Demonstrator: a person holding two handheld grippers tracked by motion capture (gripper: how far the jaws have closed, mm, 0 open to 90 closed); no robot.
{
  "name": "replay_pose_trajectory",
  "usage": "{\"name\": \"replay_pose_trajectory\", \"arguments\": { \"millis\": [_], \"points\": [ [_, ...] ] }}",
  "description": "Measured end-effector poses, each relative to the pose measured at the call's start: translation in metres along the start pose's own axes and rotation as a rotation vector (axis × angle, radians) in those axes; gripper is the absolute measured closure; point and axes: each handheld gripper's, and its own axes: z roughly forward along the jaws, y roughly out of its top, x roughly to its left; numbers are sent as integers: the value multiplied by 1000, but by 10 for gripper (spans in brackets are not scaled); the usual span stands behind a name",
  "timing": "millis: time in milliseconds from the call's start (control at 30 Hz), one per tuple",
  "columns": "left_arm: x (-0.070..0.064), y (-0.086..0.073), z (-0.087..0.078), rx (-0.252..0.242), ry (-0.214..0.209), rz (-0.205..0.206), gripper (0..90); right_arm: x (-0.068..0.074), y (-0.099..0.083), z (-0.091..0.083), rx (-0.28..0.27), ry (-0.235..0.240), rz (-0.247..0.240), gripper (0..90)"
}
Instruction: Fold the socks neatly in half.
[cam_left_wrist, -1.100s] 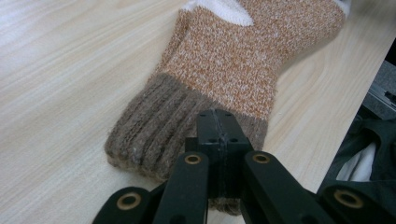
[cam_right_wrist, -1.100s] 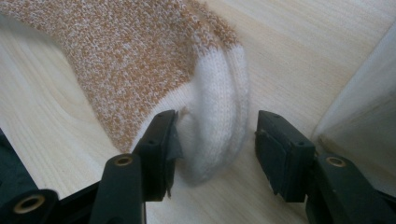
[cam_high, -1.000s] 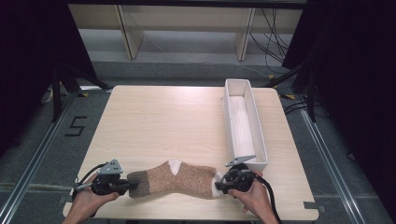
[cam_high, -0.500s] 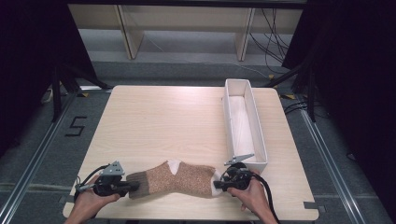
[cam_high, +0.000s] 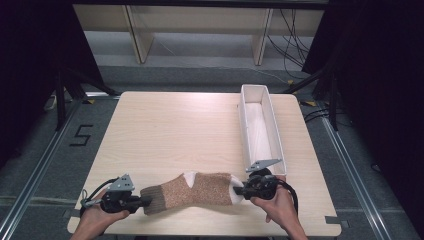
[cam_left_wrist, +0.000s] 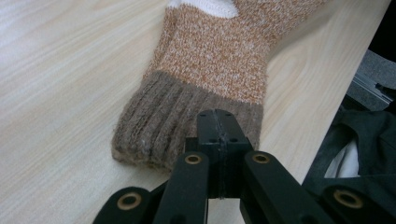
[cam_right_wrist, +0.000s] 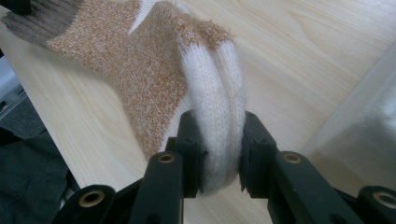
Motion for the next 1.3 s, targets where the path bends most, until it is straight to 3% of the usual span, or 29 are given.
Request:
{"name": "replay_pose_trajectory", "arguments": {
  "millis": [33, 133, 167, 233, 300, 333, 433, 500, 533, 567, 667, 700, 733, 767, 800, 833, 867, 900, 967, 1000, 1033, 1067, 1100, 1133, 1167, 1200, 1233, 1300],
  "points": [
    [-1, 2, -3, -4, 8, -6, 894, 0, -1, 0, -21, 9, 17, 729],
    [1, 3, -7, -8, 18, 12, 894, -3, 0, -8, -12, 4, 24, 729],
    [0, 2, -5, -9, 21, -2, 894, -2, 0, -10, -24, 16, 31, 729],
    [1, -2, 3, 20, 12, 9, 894, 0, 4, -15, -20, 16, 26, 729],
    [-1, -4, 12, 45, 2, 14, 895, 1, 15, -22, -19, 2, -25, 728],
    [-3, -3, 14, 53, -5, 17, 895, 1, 15, -22, -19, 2, -25, 728],
    [-13, 3, 20, 39, -9, 31, 895, 4, 35, -27, 13, 3, -21, 727],
    [-15, 4, 24, 42, -14, 41, 895, 4, 39, -26, 2, 8, -14, 727],
    [-21, 6, 31, 33, -22, 17, 895, 3, 54, -27, 33, 0, -14, 727],
    [-21, 6, 31, 33, -22, 17, 895, 3, 54, -27, 33, 0, -14, 727],
    [-25, 15, 43, 40, -35, 59, 894, 7, 81, -23, 54, -16, -48, 727],
    [-25, 15, 43, 40, -35, 59, 894, 7, 81, -23, 54, -16, -48, 727],
    [-29, 19, 49, 40, -40, 62, 894, 16, 94, -19, 83, -50, -56, 726],
    [-29, 19, 49, 40, -40, 62, 894, 16, 94, -19, 83, -50, -56, 726],
    [-31, 23, 53, 44, -38, 68, 894, 25, 105, -11, 75, -40, -123, 726],
    [-31, 23, 53, 44, -38, 68, 894, 25, 105, -11, 75, -40, -123, 726],
    [-32, 24, 56, 43, -39, 66, 894, 34, 109, -9, 93, -50, -104, 725],
    [-32, 25, 58, 47, -44, 83, 894, 39, 114, -3, 74, -49, -167, 725],
    [-35, 25, 59, 44, -51, 91, 893, 60, 121, 14, 97, -52, -226, 723],
    [-35, 25, 59, 44, -51, 91, 891, 60, 121, 14, 97, -52, -226, 723],
    [-36, 25, 58, 44, -46, 95, 879, 73, 122, 22, 110, -54, -271, 722],
    [-36, 25, 57, 39, -49, 95, 879, 73, 122, 22, 110, -54, -271, 722],
    [-37, 24, 55, 26, -58, 83, 799, 82, 124, 30, 116, -50, -304, 721],
    [-37, 24, 51, 15, -58, 80, 799, 82, 124, 30, 116, -50, -304, 721],
    [-38, 22, 44, -8, -55, 73, 746, 86, 124, 32, 122, -55, -302, 721],
    [-41, 20, 27, -47, -40, 77, 757, 88, 125, 36, 117, -59, -332, 721],
    [-41, 20, 27, -47, -40, 77, 775, 88, 125, 36, 117, -59, -332, 721],
    [-39, 9, 6, -79, -30, 48, 793, 94, 124, 43, 135, -45, -339, 722]
  ]
}}
